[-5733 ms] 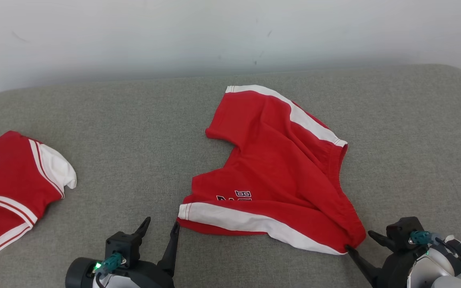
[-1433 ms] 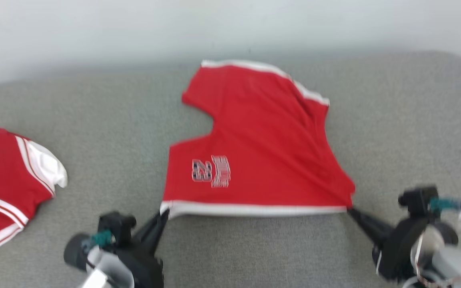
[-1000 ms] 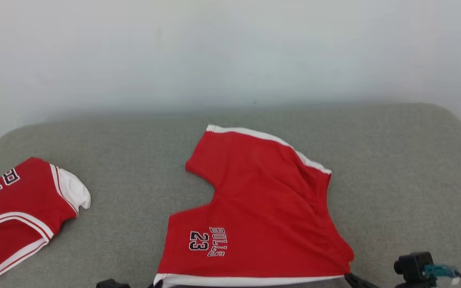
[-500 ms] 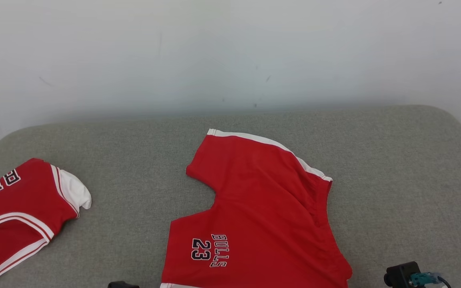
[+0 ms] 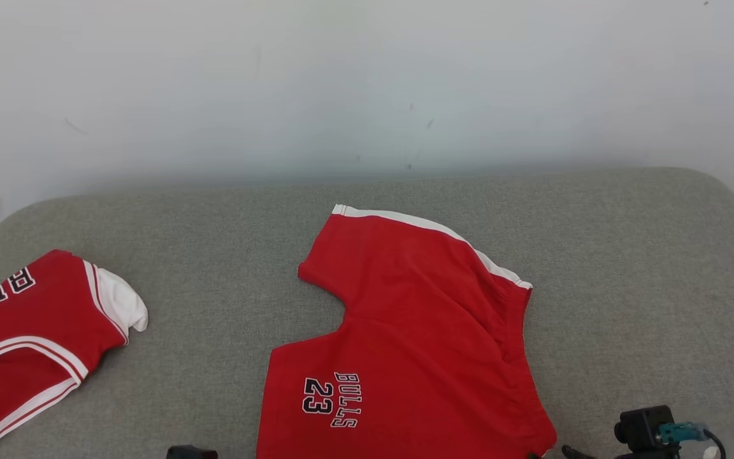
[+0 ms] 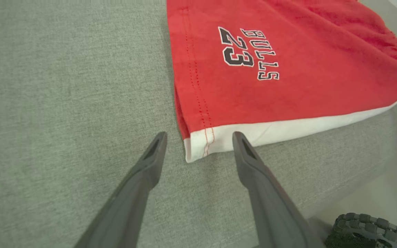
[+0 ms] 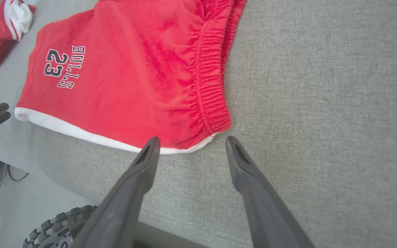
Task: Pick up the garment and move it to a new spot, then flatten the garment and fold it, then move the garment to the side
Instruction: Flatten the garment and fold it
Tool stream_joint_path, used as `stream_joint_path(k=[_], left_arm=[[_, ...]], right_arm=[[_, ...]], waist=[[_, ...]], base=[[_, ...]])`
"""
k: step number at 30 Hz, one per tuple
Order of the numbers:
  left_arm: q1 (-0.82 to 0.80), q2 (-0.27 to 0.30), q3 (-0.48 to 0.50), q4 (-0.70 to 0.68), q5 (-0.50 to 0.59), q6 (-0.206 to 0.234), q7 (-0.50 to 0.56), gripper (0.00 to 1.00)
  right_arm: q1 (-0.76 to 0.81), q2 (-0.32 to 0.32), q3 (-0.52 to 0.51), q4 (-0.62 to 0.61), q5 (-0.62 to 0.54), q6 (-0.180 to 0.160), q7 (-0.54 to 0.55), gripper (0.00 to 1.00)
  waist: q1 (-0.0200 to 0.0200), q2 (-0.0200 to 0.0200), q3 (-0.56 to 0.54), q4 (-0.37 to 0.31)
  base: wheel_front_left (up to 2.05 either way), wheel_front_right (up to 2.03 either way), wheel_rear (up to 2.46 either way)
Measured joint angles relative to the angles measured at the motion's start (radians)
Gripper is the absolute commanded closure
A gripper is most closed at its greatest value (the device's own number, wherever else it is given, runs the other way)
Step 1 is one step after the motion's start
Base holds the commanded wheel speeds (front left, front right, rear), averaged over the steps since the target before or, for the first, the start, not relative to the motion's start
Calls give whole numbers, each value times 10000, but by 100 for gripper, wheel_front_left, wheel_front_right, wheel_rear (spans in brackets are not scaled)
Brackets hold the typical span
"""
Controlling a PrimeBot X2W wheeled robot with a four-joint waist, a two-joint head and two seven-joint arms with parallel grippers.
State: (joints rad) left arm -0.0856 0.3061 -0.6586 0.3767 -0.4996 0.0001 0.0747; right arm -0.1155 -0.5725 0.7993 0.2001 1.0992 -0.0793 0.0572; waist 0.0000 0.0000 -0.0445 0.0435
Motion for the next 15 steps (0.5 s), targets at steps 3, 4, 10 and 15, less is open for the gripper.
stream_joint_path(k=[3,4,10,15], left_arm=[[27,36,59,-167,-104,58,-10,0],[34,69,79,-234,-98,105,-40,0],[121,203,564,-878,-42,493,-556,0],[155,90,1302,-1250,-40,999,-1250,0]], right_arm=[[30,-107,-130,-336,136,4,-63,0],[43,-178,-157,-468,134,4,-123,0],[34,-357,-748,-1187,81,-44,-780,0],[-229,-510,-1189,-1411,-648,-190,-1651,0]], waist=[[0,0,-22,5],[0,0,-29,3],[0,0,-82,-59],[0,0,-110,-122]], base=[[0,0,0],[0,0,0],[0,0,0],[0,0,0]])
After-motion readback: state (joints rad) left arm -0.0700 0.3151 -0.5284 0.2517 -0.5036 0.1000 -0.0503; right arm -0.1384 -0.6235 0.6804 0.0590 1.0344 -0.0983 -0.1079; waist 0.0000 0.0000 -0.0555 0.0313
